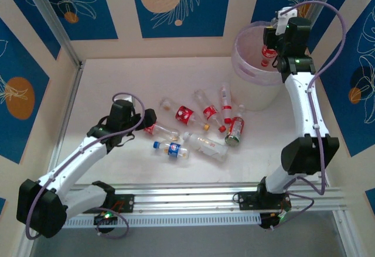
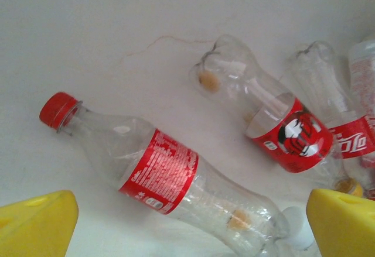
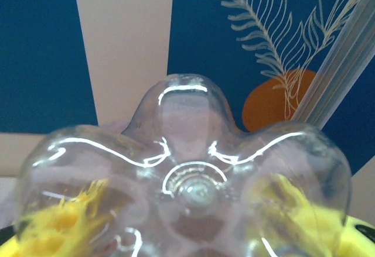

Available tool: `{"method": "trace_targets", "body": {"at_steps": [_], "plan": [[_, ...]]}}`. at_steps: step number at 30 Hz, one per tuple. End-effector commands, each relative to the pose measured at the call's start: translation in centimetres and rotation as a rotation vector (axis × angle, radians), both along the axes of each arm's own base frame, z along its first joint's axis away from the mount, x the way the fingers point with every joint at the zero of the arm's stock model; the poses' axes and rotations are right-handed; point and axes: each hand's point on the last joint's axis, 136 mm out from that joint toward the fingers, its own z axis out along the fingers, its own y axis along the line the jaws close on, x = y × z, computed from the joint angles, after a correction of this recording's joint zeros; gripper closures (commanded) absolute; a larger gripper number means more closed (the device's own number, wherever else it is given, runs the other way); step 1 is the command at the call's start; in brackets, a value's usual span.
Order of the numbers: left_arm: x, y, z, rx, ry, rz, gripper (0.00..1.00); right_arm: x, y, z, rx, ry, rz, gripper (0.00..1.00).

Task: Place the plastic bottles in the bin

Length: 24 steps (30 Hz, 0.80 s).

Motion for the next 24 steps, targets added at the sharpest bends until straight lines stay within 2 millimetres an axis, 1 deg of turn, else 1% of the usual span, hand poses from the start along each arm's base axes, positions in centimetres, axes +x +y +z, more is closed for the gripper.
{"method": "trace_targets", "body": {"at_steps": [1, 5, 9, 12, 15, 19, 24], "plan": [[0.0, 0.3, -1.3, -0.014, 0.023, 0.024, 0.01, 1.1, -0.7, -1.3, -0.072, 0.06, -0.012, 1.0], [-0.3, 0.5, -2.3, -0.001, 0.05, 0.023, 0.0, 2.2, -0.3, -3.9, -0.088, 0.153, 0.014, 1.0], [-0.6, 0.8, -3.2, 0.013, 0.067, 0.029, 0.0, 3.0, -0.3, -6.0, -0.084, 0.212, 0.025, 1.0], [-0.8, 0.9, -4.1, 0.02, 0.078, 0.027, 0.0, 3.4, 0.0, -7.6, -0.066, 0.268, 0.044, 1.0], [-0.7, 0.8, -5.0, 0.02, 0.097, 0.021, 0.0, 3.8, 0.4, -9.2, -0.031, 0.33, 0.067, 0.98], [-0.4, 0.4, -5.3, 0.016, 0.112, 0.01, 0.0, 4.4, 0.8, -11.6, 0.037, 0.428, 0.084, 0.91], [-0.1, 0.4, -5.6, 0.018, 0.119, 0.009, 0.0, 4.9, 1.2, -14.3, 0.078, 0.518, 0.089, 0.9]]}}
